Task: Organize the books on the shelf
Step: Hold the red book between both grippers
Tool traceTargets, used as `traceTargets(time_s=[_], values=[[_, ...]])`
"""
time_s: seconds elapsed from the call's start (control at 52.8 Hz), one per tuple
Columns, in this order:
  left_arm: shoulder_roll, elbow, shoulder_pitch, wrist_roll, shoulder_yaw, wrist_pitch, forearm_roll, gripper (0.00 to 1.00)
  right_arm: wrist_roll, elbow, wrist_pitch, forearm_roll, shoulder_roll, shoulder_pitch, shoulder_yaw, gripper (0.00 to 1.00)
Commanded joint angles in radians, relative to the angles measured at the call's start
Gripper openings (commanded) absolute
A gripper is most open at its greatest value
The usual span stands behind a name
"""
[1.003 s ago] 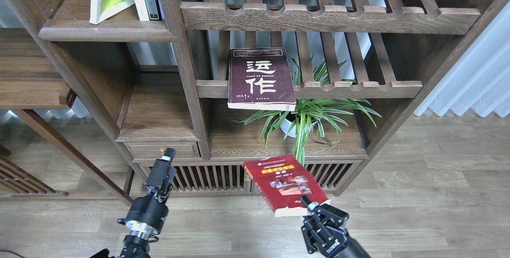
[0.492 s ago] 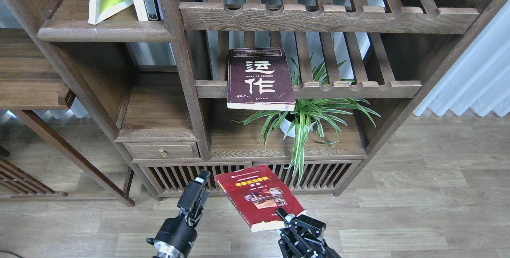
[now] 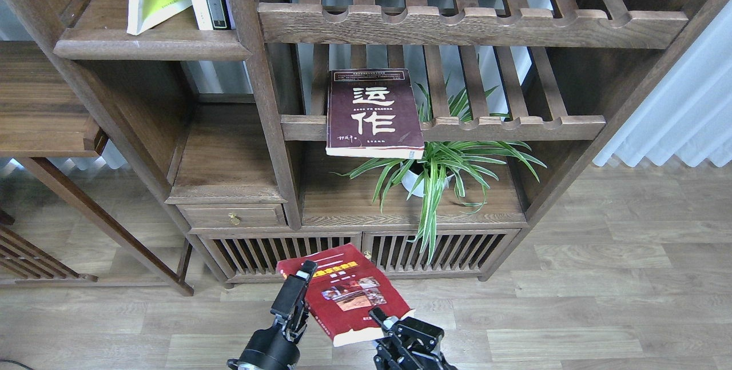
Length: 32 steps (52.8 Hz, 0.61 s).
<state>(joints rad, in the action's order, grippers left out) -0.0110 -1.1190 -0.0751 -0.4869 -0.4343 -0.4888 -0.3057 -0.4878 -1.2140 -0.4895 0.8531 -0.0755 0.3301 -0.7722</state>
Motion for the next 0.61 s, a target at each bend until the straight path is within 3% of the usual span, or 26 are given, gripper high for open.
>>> traceTargets(time_s=[0.0,0.587], values=[[0.011,0.004,0.000,0.002,0.003,0.000,0.002,1.00,-0.001,-0.001,0.001,-0.008,0.002,0.004,0.008,0.14],[0.003,-0.013,0.000,0.008,0.003,0.000,0.008,1.00,-0.001,0.004,0.001,-0.029,-0.023,-0.003,0.019,0.15]])
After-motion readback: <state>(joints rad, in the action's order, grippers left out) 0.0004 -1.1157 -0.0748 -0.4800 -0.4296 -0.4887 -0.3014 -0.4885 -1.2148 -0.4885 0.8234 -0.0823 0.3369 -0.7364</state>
